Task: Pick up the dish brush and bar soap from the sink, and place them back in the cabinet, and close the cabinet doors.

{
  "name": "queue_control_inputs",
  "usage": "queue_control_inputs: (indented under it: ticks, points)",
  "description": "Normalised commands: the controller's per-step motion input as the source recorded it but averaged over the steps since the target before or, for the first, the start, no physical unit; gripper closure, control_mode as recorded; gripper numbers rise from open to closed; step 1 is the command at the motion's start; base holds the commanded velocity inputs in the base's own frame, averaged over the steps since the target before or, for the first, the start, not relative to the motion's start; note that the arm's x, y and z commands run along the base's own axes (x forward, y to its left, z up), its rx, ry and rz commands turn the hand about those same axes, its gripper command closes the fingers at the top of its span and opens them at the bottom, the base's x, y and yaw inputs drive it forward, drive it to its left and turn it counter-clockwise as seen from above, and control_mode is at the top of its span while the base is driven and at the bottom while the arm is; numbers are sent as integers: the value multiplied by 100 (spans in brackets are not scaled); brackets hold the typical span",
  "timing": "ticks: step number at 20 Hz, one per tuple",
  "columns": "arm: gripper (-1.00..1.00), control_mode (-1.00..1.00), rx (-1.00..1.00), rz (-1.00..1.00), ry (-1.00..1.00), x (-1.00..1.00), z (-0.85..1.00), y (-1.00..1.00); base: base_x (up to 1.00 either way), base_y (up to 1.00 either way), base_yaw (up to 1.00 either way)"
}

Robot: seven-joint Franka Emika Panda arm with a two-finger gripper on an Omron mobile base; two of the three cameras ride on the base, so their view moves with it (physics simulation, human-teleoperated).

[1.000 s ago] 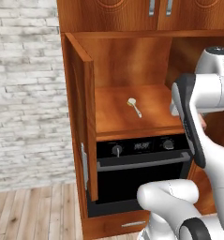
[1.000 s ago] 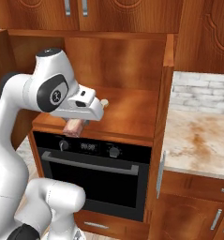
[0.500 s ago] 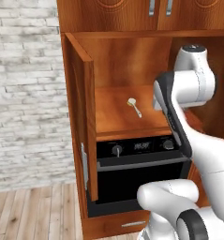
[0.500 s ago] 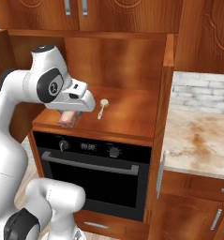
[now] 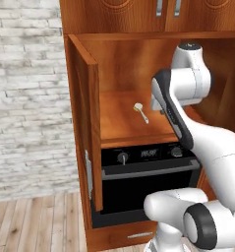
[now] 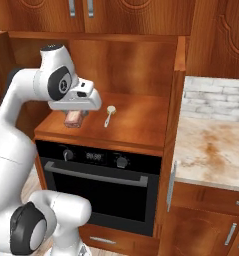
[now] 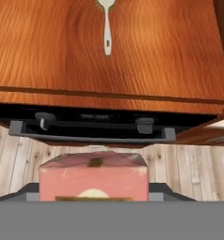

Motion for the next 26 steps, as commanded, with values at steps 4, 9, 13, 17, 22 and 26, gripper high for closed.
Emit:
queue_control_inputs:
  ticks: [4, 9, 13, 17, 22, 26]
  points:
    - [100, -100, 0, 15, 0, 24, -12, 4, 0, 0, 0]
    - [100, -100, 0, 10, 0, 21, -31, 23, 0, 0, 0]
    - [100, -100, 0, 4, 0, 21, -45, 35, 0, 0, 0]
    - [100, -100, 0, 0, 0, 38, -28, 27, 0, 0, 0]
    - [100, -100, 0, 0, 0, 45, -10, 14, 0, 0, 0]
    - [100, -100, 0, 0, 0, 45, -2, 17, 0, 0, 0]
